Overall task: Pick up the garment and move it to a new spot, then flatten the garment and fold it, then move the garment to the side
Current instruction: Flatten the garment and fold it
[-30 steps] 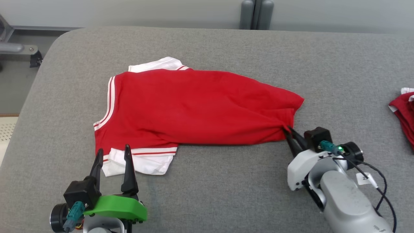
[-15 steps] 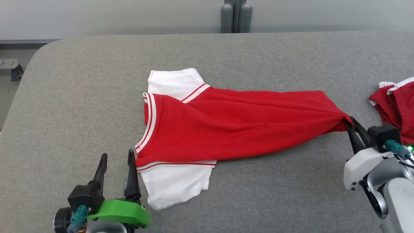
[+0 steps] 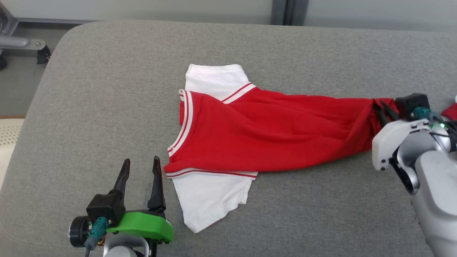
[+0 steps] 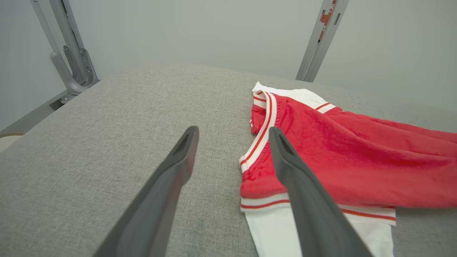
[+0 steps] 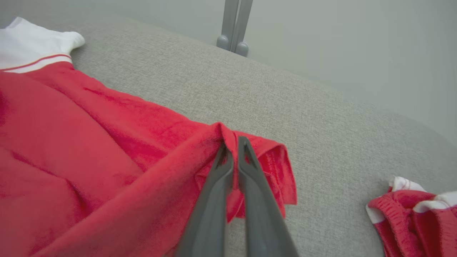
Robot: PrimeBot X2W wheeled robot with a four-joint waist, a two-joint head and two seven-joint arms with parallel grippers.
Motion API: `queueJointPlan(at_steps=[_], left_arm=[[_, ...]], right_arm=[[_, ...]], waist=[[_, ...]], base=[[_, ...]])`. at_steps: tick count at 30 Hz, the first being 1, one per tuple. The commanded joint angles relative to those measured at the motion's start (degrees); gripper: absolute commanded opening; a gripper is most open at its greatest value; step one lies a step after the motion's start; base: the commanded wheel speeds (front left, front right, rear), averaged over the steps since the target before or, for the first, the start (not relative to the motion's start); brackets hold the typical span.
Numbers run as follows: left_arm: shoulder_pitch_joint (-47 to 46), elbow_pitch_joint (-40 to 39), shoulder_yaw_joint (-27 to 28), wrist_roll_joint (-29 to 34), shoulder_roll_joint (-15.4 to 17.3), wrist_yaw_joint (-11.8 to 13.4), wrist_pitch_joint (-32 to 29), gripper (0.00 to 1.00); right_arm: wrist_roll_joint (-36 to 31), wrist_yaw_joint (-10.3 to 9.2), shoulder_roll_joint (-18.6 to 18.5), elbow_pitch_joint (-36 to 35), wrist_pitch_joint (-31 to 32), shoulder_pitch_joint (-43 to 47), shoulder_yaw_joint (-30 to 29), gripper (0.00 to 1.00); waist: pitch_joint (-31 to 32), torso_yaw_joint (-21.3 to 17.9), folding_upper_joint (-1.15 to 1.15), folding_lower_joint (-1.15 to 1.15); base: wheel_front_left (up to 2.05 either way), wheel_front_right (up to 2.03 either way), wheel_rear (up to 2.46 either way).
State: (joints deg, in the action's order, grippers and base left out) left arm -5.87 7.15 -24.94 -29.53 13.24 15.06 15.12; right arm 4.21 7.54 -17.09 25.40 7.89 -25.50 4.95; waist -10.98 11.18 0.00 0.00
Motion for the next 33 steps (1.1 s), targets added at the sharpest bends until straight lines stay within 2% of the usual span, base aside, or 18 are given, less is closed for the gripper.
queueJointPlan(at_steps=[1,4,5,6,7,12,17,26,33], left_arm=[[-1.4,0.0,-0.1,0.6,-0.3,-0.3,-0.1,1.0],[-3.0,0.0,-0.1,0.9,-0.7,-0.5,-0.1,1.0],[-3.2,0.1,0.0,0.9,-0.7,-0.6,0.0,1.0],[-3.4,0.0,0.1,0.9,-0.8,-0.7,0.0,1.0],[-3.6,0.1,0.1,1.0,-0.9,-0.7,0.0,1.0],[-2.9,0.4,0.8,1.1,-0.9,-0.2,0.0,1.0],[-2.4,0.0,1.3,1.4,-0.6,0.0,0.0,1.0],[-1.2,-1.0,1.7,1.7,0.6,0.7,-0.3,1.0],[-1.8,-1.8,1.5,2.0,1.4,1.0,-1.1,1.0]], right_arm=[[-0.4,-0.11,-0.8,3.3,-0.7,-2.9,-0.8,0.0],[-2.5,-0.1,-0.1,10.7,-3.8,-8.8,-2.8,0.0],[-3.0,-0.1,0.4,12.5,-4.8,-10.1,-3.3,0.29],[-3.9,-0.1,0.8,14.8,-6.0,-11.6,-4.0,0.75],[-4.6,-0.11,1.1,16.5,-6.8,-12.6,-4.2,1.0],[-7.2,-0.11,2.9,22.7,-12.4,-16.9,-4.2,1.0],[-6.0,-0.11,3.4,24.2,-18.9,-16.9,-4.5,1.0],[-1.6,-0.1,6.2,16.5,-22.8,-5.6,-5.6,1.0],[0.8,-0.11,10.1,11.7,-23.1,0.0,-5.3,1.0]], waist=[[-2.2,2.6,0.0,0.0],[-3.2,4.4,0.0,0.0],[-3.4,4.7,0.0,0.0],[-3.6,5.0,0.0,0.0],[-3.7,5.1,0.0,0.0],[-3.4,4.0,0.0,0.0],[-2.5,1.1,0.0,0.0],[-2.5,-5.1,0.0,0.0],[-3.4,-6.3,0.0,0.0]], base=[[0.0,0.0,0.0],[0.0,0.0,0.0],[0.0,0.0,0.0],[0.0,0.0,0.0],[0.0,0.0,0.0],[0.0,0.0,0.0],[0.0,0.0,0.0],[0.0,0.0,0.0],[0.0,0.0,0.0]])
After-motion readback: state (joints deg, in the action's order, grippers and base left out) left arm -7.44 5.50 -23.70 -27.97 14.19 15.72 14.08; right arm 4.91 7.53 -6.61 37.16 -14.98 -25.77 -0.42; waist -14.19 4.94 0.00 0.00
